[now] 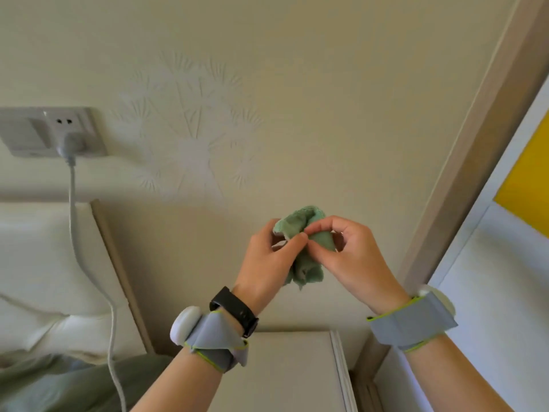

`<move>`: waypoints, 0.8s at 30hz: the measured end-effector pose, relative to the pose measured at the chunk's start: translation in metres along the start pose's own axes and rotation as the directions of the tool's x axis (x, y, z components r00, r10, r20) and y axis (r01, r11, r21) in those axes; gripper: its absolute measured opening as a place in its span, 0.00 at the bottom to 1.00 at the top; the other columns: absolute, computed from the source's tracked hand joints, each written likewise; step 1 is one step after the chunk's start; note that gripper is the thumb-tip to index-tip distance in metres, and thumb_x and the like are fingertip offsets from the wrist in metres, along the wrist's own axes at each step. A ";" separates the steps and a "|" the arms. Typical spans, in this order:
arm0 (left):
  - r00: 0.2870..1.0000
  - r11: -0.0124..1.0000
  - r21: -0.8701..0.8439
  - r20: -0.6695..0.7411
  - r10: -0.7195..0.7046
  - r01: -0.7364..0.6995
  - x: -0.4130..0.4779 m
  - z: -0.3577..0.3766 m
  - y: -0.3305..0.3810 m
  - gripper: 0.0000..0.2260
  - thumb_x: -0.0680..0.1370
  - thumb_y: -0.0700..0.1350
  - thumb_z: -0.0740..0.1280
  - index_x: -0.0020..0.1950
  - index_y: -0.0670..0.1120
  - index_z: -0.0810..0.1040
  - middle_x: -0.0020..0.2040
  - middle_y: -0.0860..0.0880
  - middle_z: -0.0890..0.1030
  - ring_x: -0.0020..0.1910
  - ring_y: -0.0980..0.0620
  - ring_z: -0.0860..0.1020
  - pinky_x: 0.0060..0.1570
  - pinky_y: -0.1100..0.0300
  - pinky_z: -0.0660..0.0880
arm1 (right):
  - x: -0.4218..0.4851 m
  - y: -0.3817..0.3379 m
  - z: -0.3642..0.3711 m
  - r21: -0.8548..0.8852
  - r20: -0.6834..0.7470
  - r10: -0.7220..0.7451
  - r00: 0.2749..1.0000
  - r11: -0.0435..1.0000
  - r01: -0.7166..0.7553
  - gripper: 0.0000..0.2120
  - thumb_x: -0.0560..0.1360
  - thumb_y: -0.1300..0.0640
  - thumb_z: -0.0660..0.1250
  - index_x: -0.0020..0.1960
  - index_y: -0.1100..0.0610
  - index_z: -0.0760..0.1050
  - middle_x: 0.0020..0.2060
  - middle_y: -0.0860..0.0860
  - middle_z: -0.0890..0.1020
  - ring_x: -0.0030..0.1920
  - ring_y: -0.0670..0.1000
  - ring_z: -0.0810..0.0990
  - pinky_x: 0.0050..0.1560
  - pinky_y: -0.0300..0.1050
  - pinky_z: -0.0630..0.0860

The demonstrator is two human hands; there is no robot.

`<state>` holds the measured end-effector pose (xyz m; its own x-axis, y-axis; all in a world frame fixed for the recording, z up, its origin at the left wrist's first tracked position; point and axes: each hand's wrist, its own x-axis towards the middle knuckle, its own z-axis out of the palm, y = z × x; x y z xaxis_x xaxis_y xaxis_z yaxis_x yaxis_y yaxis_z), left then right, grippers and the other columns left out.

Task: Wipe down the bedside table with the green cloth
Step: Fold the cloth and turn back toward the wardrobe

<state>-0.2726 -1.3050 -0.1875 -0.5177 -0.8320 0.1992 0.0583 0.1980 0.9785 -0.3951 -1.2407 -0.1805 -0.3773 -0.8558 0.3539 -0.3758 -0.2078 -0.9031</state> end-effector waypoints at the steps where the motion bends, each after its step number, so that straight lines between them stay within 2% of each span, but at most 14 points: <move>1: 0.999 1.000 0.014 -0.025 -0.028 0.028 0.009 0.005 0.041 0.05 0.78 0.38 0.64 0.51 0.44 0.79 0.43 0.50 0.83 0.37 0.63 0.81 0.34 0.71 0.74 | 0.014 -0.036 -0.022 -0.032 -0.013 0.015 1.000 0.999 -0.015 0.07 0.69 0.65 0.72 0.41 0.54 0.79 0.34 0.46 0.81 0.34 0.41 0.79 0.38 0.33 0.75; 2: 0.998 0.999 0.019 -0.060 -0.033 0.034 0.006 0.005 0.056 0.05 0.79 0.39 0.64 0.48 0.43 0.79 0.39 0.50 0.82 0.33 0.63 0.80 0.32 0.71 0.73 | 0.013 -0.047 -0.025 -0.058 -0.038 0.001 0.999 0.998 -0.003 0.08 0.68 0.66 0.72 0.40 0.54 0.77 0.33 0.45 0.80 0.32 0.39 0.76 0.37 0.31 0.73; 4: 0.991 0.998 0.057 -0.133 -0.021 0.029 0.010 0.009 0.112 0.09 0.79 0.43 0.64 0.43 0.38 0.78 0.36 0.47 0.79 0.33 0.56 0.78 0.32 0.65 0.73 | 0.024 -0.098 -0.056 -0.140 -0.053 -0.043 0.998 0.990 0.036 0.10 0.68 0.68 0.70 0.41 0.54 0.76 0.34 0.43 0.78 0.33 0.38 0.75 0.37 0.28 0.70; 5: 0.985 0.997 0.065 -0.167 -0.034 0.045 0.009 0.009 0.141 0.13 0.79 0.44 0.64 0.43 0.35 0.77 0.36 0.44 0.77 0.35 0.52 0.76 0.34 0.60 0.72 | 0.028 -0.122 -0.072 -0.148 -0.056 -0.045 0.997 0.988 0.037 0.11 0.68 0.70 0.69 0.43 0.54 0.76 0.35 0.43 0.77 0.33 0.38 0.74 0.37 0.27 0.69; 7: 0.976 0.996 0.076 -0.218 -0.024 0.042 0.007 0.006 0.190 0.16 0.79 0.46 0.63 0.46 0.31 0.76 0.39 0.42 0.77 0.37 0.49 0.75 0.37 0.55 0.71 | 0.032 -0.170 -0.097 -0.168 -0.060 -0.071 0.996 0.984 0.060 0.16 0.69 0.71 0.67 0.50 0.54 0.75 0.36 0.45 0.75 0.32 0.38 0.73 0.35 0.26 0.68; 9: 0.980 0.997 0.076 -0.201 -0.017 0.032 0.005 0.003 0.219 0.14 0.80 0.46 0.62 0.46 0.35 0.78 0.41 0.44 0.80 0.39 0.49 0.78 0.40 0.54 0.75 | 0.035 -0.195 -0.108 -0.173 -0.066 -0.113 0.991 0.980 0.100 0.20 0.69 0.72 0.67 0.56 0.53 0.74 0.35 0.47 0.72 0.32 0.38 0.72 0.33 0.26 0.68; 12: 0.985 0.997 0.069 -0.168 -0.025 0.037 -0.011 -0.005 0.266 0.08 0.80 0.45 0.61 0.46 0.47 0.78 0.44 0.50 0.82 0.41 0.53 0.81 0.44 0.58 0.78 | 0.035 -0.240 -0.118 -0.141 -0.062 -0.122 0.991 0.984 0.113 0.22 0.69 0.71 0.68 0.59 0.54 0.74 0.36 0.46 0.72 0.33 0.38 0.72 0.35 0.26 0.69; 16: 0.984 0.997 0.081 -0.177 -0.003 0.017 -0.049 -0.023 0.311 0.08 0.81 0.43 0.60 0.47 0.49 0.78 0.45 0.52 0.83 0.42 0.56 0.82 0.46 0.59 0.80 | 0.021 -0.284 -0.116 -0.063 -0.018 -0.080 0.997 0.995 0.079 0.20 0.69 0.68 0.70 0.58 0.53 0.76 0.42 0.47 0.78 0.41 0.42 0.77 0.42 0.28 0.74; 19: 0.980 0.994 0.112 -0.196 0.022 0.000 -0.071 -0.032 0.329 0.07 0.81 0.42 0.59 0.50 0.45 0.78 0.46 0.52 0.82 0.39 0.62 0.82 0.44 0.64 0.80 | 0.011 -0.301 -0.109 0.008 -0.014 -0.073 0.997 0.997 0.074 0.17 0.69 0.67 0.71 0.55 0.52 0.78 0.47 0.47 0.82 0.48 0.45 0.80 0.48 0.33 0.77; 21: 0.978 0.993 0.116 -0.205 0.024 0.000 -0.086 -0.033 0.341 0.07 0.81 0.41 0.59 0.52 0.44 0.77 0.46 0.53 0.82 0.37 0.64 0.82 0.42 0.67 0.80 | -0.002 -0.310 -0.109 0.043 -0.011 -0.065 0.998 0.997 0.065 0.13 0.70 0.66 0.72 0.51 0.53 0.79 0.45 0.48 0.83 0.46 0.45 0.82 0.48 0.35 0.78; 24: 0.976 0.994 0.110 -0.220 0.008 0.017 -0.104 -0.028 0.350 0.07 0.81 0.42 0.59 0.49 0.46 0.77 0.45 0.53 0.82 0.38 0.63 0.82 0.43 0.66 0.80 | -0.020 -0.314 -0.113 0.049 -0.002 -0.037 0.999 0.998 0.037 0.05 0.71 0.63 0.71 0.45 0.55 0.81 0.41 0.50 0.84 0.43 0.46 0.82 0.46 0.37 0.79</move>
<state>-0.1747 -1.1639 0.1358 -0.3171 -0.9239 0.2141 -0.0447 0.2401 0.9697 -0.3651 -1.1049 0.1234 -0.3648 -0.8465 0.3877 -0.3473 -0.2626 -0.9003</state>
